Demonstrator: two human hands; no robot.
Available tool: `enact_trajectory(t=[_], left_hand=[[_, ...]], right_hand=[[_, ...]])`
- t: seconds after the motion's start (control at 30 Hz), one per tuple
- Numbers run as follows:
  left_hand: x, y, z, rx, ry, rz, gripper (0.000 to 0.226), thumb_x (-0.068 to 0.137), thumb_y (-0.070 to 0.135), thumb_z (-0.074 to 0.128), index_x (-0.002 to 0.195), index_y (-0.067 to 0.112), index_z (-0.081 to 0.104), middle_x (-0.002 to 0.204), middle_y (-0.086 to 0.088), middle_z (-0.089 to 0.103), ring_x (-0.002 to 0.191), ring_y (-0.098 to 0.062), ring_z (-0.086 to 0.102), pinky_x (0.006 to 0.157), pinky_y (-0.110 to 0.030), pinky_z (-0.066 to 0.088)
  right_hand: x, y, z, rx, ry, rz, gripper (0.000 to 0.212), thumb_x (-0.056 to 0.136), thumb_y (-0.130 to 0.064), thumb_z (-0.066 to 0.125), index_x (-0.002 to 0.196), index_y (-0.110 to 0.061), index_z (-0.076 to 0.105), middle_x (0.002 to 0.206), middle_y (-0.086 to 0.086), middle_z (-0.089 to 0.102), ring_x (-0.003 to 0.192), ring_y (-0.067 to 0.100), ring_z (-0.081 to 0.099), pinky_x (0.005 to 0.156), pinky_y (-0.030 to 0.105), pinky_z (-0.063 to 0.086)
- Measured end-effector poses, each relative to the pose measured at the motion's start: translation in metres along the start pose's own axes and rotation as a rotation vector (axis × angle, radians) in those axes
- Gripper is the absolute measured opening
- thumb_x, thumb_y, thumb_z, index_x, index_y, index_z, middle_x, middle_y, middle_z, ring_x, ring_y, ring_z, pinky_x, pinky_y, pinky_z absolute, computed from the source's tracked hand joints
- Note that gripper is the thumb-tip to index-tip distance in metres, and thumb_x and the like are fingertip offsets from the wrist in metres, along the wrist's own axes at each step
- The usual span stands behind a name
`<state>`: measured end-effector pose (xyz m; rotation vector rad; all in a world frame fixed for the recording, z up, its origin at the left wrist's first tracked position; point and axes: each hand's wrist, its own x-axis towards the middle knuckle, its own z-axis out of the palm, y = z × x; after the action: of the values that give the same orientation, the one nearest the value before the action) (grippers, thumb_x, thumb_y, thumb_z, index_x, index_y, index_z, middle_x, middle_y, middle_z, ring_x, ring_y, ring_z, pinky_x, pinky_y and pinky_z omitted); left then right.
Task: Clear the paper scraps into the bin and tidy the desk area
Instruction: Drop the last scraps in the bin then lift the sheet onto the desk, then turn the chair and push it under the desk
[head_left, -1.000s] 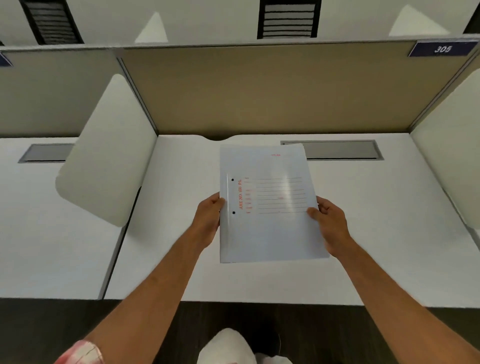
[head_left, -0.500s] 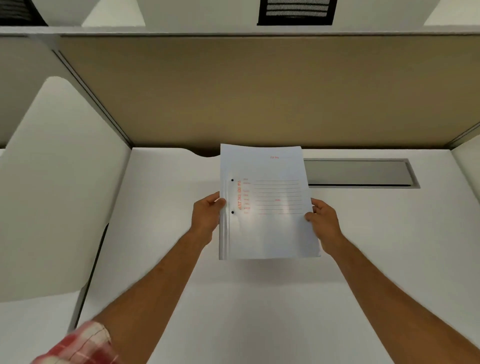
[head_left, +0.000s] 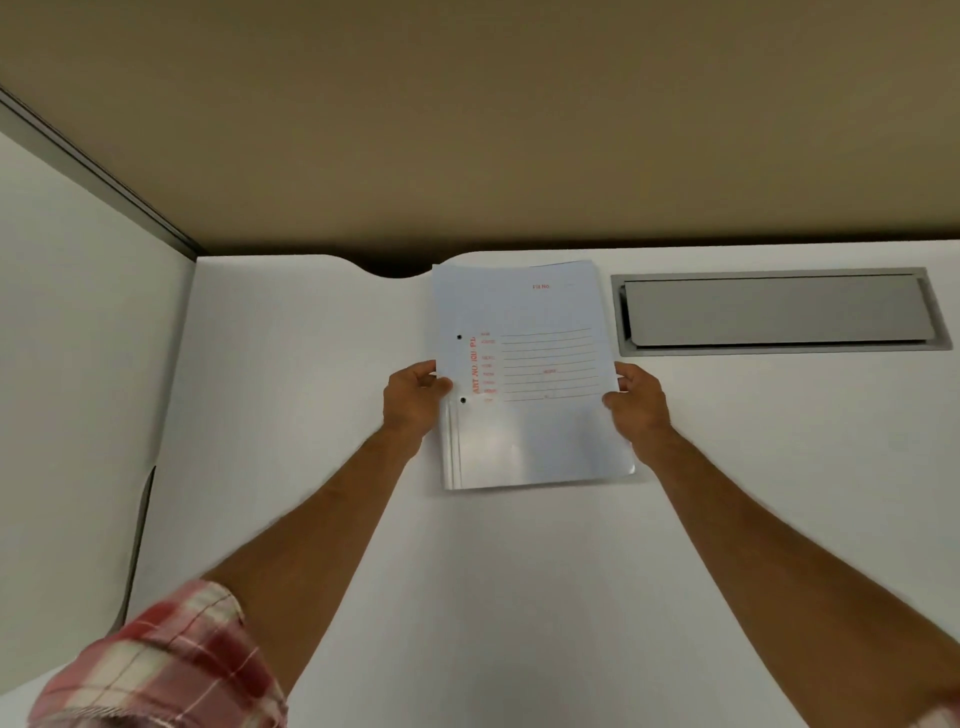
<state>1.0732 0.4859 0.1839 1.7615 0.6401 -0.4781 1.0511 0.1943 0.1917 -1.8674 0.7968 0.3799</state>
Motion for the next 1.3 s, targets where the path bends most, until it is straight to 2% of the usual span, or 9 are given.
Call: enact_trajectory(t=[0.1,0.2,0.3,0.47,0.7,0.87,1.17,1.3], left_hand=[[-0.012,0.006,0.004,0.054,-0.022,-0.004,0.035,0.086,0.005,0.072,0.12,0.012,0.069,0.116,-0.005,0.073,0.107,-0.025,0.069,0.097,-0.04,0.055],[-0.035,0.017,0.005,0.104,0.0,-0.048,0.054,0.086,0.01,0.075,0.136,0.007,0.054,0.136,-0.007,0.058,0.124,-0.027,0.056,0.107,-0.042,0.046],[-0.067,0.026,0.004,0.163,0.004,-0.033,0.068,0.087,0.018,0.076,0.146,0.01,0.043,0.15,-0.009,0.046,0.135,-0.029,0.047,0.112,-0.044,0.039],[-0.148,0.037,0.003,0.111,0.0,0.049,0.064,0.086,0.02,0.077,0.143,0.012,0.049,0.146,-0.01,0.051,0.131,-0.027,0.051,0.111,-0.044,0.041],[-0.306,0.015,0.003,0.024,-0.048,0.2,0.065,0.087,0.02,0.076,0.144,0.014,0.047,0.14,-0.006,0.055,0.129,-0.024,0.052,0.109,-0.045,0.043],[-0.396,-0.016,-0.003,0.023,-0.029,0.279,0.063,0.087,0.022,0.075,0.144,0.016,0.048,0.134,-0.002,0.06,0.12,-0.017,0.056,0.1,-0.032,0.044],[-0.526,-0.097,-0.016,0.101,-0.063,0.358,0.057,0.089,0.026,0.072,0.141,0.018,0.051,0.134,-0.001,0.061,0.124,-0.019,0.056,0.104,-0.034,0.043],[-0.589,-0.159,-0.021,0.126,-0.106,0.365,0.058,0.092,0.028,0.069,0.144,0.018,0.047,0.139,0.0,0.058,0.128,-0.018,0.053,0.103,-0.03,0.04]], right_hand=[[-0.006,0.007,0.002,-0.039,-0.021,0.0,0.054,0.09,0.006,0.058,0.141,-0.01,0.051,0.123,0.009,0.063,0.109,0.024,0.06,0.088,0.031,0.049],[-0.025,0.007,-0.008,-0.029,-0.033,0.023,0.067,0.092,-0.008,0.064,0.152,-0.014,0.035,0.143,0.006,0.052,0.127,0.026,0.052,0.107,0.04,0.045],[-0.058,0.002,-0.029,0.005,-0.042,-0.01,0.068,0.092,-0.013,0.065,0.152,-0.017,0.034,0.146,0.003,0.05,0.132,0.025,0.047,0.109,0.038,0.041],[-0.139,0.008,-0.08,-0.003,-0.056,-0.145,0.062,0.09,-0.015,0.066,0.148,-0.022,0.042,0.138,-0.005,0.055,0.125,0.021,0.048,0.103,0.038,0.045],[-0.272,0.049,-0.153,0.058,0.003,-0.268,0.049,0.09,-0.019,0.066,0.137,-0.027,0.054,0.144,-0.009,0.049,0.131,0.02,0.047,0.103,0.038,0.044],[-0.355,0.089,-0.188,0.075,0.039,-0.326,0.05,0.09,-0.021,0.066,0.138,-0.027,0.053,0.145,-0.01,0.05,0.13,0.019,0.047,0.1,0.033,0.041],[-0.491,0.179,-0.216,0.126,0.11,-0.351,0.049,0.091,-0.026,0.067,0.138,-0.028,0.054,0.146,-0.003,0.048,0.132,0.016,0.045,0.098,0.031,0.038],[-0.561,0.238,-0.223,0.1,0.154,-0.35,0.052,0.09,-0.025,0.069,0.14,-0.026,0.053,0.148,0.0,0.047,0.135,0.016,0.043,0.108,0.032,0.035]])
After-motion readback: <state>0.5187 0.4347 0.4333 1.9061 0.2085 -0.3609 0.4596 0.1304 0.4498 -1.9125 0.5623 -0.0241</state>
